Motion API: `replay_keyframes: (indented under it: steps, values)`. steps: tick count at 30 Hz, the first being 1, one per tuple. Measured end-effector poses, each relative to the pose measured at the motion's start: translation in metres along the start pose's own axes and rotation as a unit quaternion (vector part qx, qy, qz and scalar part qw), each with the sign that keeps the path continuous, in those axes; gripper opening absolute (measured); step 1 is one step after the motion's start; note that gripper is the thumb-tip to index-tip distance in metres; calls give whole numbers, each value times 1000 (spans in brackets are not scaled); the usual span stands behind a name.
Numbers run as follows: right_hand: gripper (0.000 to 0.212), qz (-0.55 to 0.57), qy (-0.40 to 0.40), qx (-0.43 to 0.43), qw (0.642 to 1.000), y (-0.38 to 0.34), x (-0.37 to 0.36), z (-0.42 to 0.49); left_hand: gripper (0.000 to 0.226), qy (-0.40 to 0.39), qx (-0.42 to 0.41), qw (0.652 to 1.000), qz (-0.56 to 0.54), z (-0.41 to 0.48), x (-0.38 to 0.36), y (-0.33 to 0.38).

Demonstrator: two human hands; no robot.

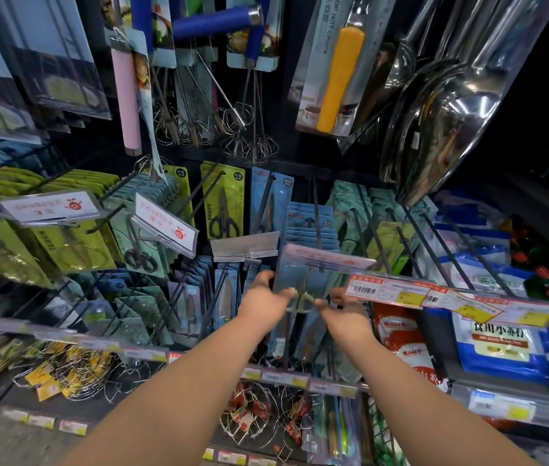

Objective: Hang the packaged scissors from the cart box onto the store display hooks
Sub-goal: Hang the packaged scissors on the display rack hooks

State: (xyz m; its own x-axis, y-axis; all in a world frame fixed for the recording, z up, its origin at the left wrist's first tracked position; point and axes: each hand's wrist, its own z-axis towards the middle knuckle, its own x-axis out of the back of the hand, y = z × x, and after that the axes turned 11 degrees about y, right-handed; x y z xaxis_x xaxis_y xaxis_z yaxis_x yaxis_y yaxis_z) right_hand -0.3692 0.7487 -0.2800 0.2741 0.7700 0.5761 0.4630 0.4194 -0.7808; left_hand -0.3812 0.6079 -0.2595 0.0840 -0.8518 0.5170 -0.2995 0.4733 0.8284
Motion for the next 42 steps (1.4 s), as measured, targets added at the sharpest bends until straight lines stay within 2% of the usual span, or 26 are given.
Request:
replay_keyframes:
  steps: [2, 4, 7, 10, 12, 15, 19, 26, 30, 35, 38, 42]
  values:
    - [49, -68, 2, 64, 996, 1, 9, -14, 56, -18, -33, 999, 36, -9, 8, -4]
    - [52, -160, 3, 132, 978, 3, 18, -30, 61, -34, -90, 985, 143, -20, 17, -8]
    - [57, -308, 15, 201, 930, 5, 33, -55, 66, -40, -195, 920, 338, -40, 36, -12]
    - [57, -389, 39, 264, 882, 7, 50, -84, 71, -54, -273, 861, 426, -67, 54, -13]
    - [57, -401, 51, 270, 874, 11, 61, -105, 72, -59, -300, 833, 461, -85, 63, -13]
    - [60, -411, 55, 246, 876, 22, 78, -134, 75, -66, -317, 811, 487, -111, 69, -11]
    - [68, -437, 64, 200, 874, 49, 105, -169, 76, -86, -347, 802, 478, -148, 59, -8]
    - [64, -441, 84, 141, 882, 98, 156, -211, 77, -125, -405, 753, 503, -209, 31, -8]
    - [62, -435, 90, 126, 887, 125, 188, -231, 77, -134, -420, 741, 506, -244, 13, 0]
    - [64, -417, 116, 89, 897, 181, 255, -263, 77, -145, -466, 733, 475, -305, -46, 23]
    - [63, -408, 133, 39, 902, 232, 306, -288, 77, -187, -472, 730, 458, -357, -94, 37]
    - [58, -409, 154, -24, 899, 300, 372, -324, 76, -229, -500, 703, 451, -428, -161, 47]
